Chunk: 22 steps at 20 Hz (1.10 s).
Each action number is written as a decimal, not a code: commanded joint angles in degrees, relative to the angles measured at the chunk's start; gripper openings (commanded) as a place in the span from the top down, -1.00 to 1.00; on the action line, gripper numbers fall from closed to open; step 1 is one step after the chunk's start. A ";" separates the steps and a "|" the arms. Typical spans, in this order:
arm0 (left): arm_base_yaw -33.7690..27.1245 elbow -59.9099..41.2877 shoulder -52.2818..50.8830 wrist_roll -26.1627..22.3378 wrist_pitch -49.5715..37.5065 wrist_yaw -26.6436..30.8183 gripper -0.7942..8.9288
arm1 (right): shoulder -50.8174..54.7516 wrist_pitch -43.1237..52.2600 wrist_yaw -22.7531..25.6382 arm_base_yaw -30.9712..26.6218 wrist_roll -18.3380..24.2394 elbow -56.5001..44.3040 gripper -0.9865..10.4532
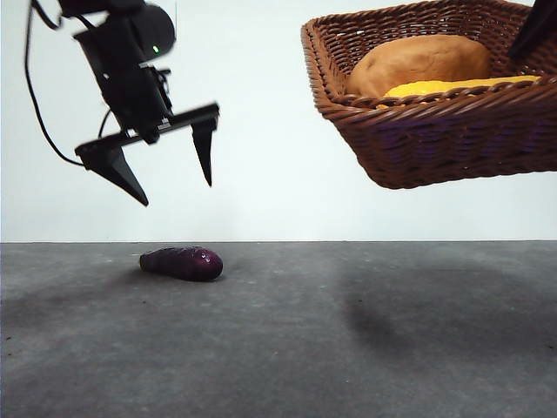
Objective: Help me put the vegetables on the table into the basket
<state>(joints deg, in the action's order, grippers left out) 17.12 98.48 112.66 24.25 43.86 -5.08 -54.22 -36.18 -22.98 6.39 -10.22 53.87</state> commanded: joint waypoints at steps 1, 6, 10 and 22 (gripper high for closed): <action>-0.09 3.15 4.68 3.82 2.40 0.39 -0.13 | 0.90 0.42 -0.61 -0.09 0.90 -0.02 0.85; -0.09 4.28 9.57 7.15 2.62 0.39 -0.13 | 0.90 -0.81 -0.63 -0.09 2.40 -0.02 0.85; -0.09 4.28 11.76 8.20 1.11 0.48 -0.13 | 0.90 -1.36 -0.63 -0.09 3.06 -0.02 0.85; -0.79 4.28 14.23 11.69 -1.53 1.05 0.28 | 0.87 -1.77 -0.81 -0.09 4.98 -0.02 0.85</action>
<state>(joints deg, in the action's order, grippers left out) 16.53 102.76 125.91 35.29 42.48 -4.12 -53.69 -39.00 -23.03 6.35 -5.10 53.87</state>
